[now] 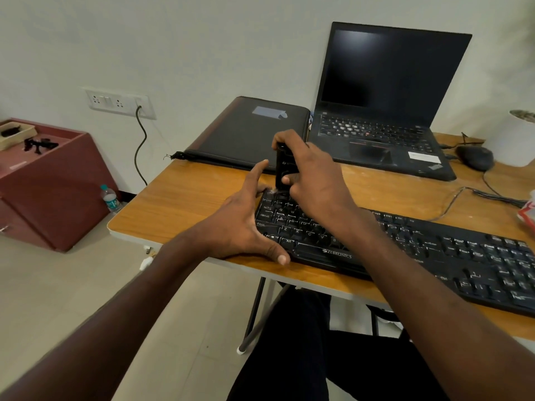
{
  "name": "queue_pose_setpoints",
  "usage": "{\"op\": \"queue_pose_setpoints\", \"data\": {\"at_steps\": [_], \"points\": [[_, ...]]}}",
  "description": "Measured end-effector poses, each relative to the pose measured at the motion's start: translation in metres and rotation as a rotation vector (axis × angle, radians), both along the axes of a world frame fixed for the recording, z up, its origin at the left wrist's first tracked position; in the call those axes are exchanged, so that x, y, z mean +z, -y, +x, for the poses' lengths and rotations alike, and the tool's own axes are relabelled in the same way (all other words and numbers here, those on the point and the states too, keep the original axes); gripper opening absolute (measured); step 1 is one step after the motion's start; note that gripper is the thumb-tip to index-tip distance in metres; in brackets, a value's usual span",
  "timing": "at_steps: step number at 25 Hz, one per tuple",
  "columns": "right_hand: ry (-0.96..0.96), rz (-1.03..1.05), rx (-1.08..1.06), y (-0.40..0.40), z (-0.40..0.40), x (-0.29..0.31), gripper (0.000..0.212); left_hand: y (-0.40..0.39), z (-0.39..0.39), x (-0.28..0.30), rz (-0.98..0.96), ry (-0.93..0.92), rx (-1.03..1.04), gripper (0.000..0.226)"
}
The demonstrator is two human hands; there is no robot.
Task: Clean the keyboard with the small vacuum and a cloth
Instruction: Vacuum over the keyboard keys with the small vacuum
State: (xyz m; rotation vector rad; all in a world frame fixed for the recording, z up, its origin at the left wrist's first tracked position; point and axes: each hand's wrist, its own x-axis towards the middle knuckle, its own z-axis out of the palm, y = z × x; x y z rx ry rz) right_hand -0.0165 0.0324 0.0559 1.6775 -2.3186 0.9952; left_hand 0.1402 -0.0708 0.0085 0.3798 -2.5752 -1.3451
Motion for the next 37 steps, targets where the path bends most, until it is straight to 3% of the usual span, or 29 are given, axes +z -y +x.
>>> {"op": "queue_pose_setpoints", "data": {"at_steps": [3, 7, 10, 14, 18, 22, 26, 30, 32, 34, 37], "points": [[0.060, -0.053, 0.044, -0.001, 0.000, -0.001, 0.067, 0.001, -0.001, 0.000, 0.010, -0.011, 0.001, 0.162], [-0.049, 0.017, 0.014, 0.000, 0.000, 0.003, 0.069, 0.002, -0.002, -0.001, -0.005, -0.011, 0.032, 0.161], [0.037, 0.000, 0.076, 0.000, 0.006, 0.004, 0.067, 0.001, -0.001, -0.001, -0.003, -0.028, 0.030, 0.154], [-0.015, -0.065, 0.017, 0.003, 0.008, 0.006, 0.068, 0.001, -0.002, -0.002, -0.019, -0.036, 0.047, 0.157], [-0.086, 0.000, -0.062, 0.004, 0.006, 0.010, 0.069, 0.001, -0.001, -0.002, -0.036, -0.035, 0.060, 0.162], [0.051, -0.054, 0.002, -0.001, 0.010, 0.009, 0.066, 0.000, 0.001, -0.002, -0.027, -0.047, 0.042, 0.163], [-0.020, -0.111, -0.068, 0.004, 0.013, 0.005, 0.066, -0.001, 0.001, -0.002, -0.019, -0.051, 0.043, 0.165], [-0.005, 0.100, -0.073, 0.003, 0.002, 0.020, 0.066, 0.002, 0.000, -0.003, -0.030, -0.049, 0.050, 0.165], [-0.047, 0.079, -0.087, 0.001, 0.000, 0.024, 0.065, 0.002, 0.000, -0.003, -0.030, -0.044, 0.054, 0.163], [0.063, 0.007, -0.011, -0.004, 0.001, 0.020, 0.064, 0.001, 0.000, -0.003, -0.037, -0.039, 0.059, 0.161], [0.090, 0.118, -0.044, -0.009, -0.008, 0.019, 0.066, 0.002, 0.000, -0.003, -0.018, -0.048, 0.061, 0.160]]}}
